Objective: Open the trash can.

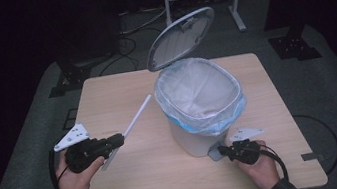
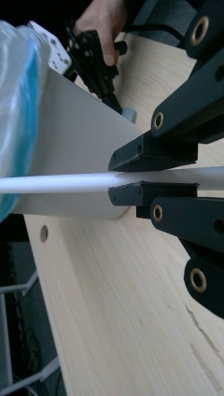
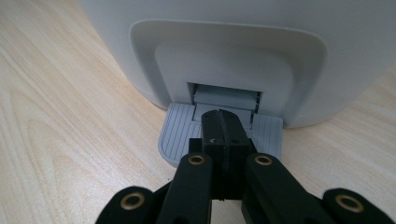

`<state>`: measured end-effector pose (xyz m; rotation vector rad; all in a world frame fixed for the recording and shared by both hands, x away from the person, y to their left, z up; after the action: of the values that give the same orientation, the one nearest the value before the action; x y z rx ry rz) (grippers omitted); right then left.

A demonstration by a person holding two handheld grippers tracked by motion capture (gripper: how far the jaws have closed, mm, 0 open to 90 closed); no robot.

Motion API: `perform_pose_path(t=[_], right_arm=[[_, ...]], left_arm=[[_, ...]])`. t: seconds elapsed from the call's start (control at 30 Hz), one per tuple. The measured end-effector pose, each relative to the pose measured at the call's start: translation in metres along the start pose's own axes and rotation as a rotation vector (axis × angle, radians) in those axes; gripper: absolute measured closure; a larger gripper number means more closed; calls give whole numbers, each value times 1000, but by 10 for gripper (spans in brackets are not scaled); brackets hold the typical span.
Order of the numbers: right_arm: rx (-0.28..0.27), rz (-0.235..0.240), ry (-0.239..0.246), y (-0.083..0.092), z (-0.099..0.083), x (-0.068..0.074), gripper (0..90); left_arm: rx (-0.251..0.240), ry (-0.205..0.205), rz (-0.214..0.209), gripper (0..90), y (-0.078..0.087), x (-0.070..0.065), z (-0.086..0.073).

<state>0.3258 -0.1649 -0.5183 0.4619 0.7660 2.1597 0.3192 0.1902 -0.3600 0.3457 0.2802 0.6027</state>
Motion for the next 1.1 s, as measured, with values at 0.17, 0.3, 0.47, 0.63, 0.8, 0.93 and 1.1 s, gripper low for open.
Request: perform_pose_path(t=[0.17, 0.3, 0.47, 0.63, 0.8, 0.93, 1.1], right_arm=[[0, -1, -2, 0, 0, 0, 900], [0, 0, -2, 0, 0, 0, 900], [0, 1, -3, 0, 0, 0, 900], [-1, 2, -4, 0, 0, 0, 900], [0, 2, -4, 0, 0, 0, 900], [0, 3, -4, 0, 0, 0, 900], [0, 3, -6, 0, 0, 0, 900]], left_arm=[[-24, -6, -17, 819, 2, -1, 11], [-30, -12, -28, 819, 1, -2, 18], [-36, -29, -49, 819, -2, -6, 28], [-40, -47, -73, 819, -9, -11, 40], [-50, -65, -99, 819, -16, -15, 53], [-51, -75, -112, 819, -21, -18, 62], [-57, -84, -131, 819, -27, -21, 73]])
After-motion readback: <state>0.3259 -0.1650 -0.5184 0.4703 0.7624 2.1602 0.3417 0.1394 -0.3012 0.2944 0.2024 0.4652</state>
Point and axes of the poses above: each handheld gripper's, and its own axes: y roughly backward along the jaws, z roughly out of its top, x roughly to its left, the point moved 7 cm from there along -y, roughly forward along the jaws, and after that the axes turned 3 degrees about -z, right-handed, at the moved point
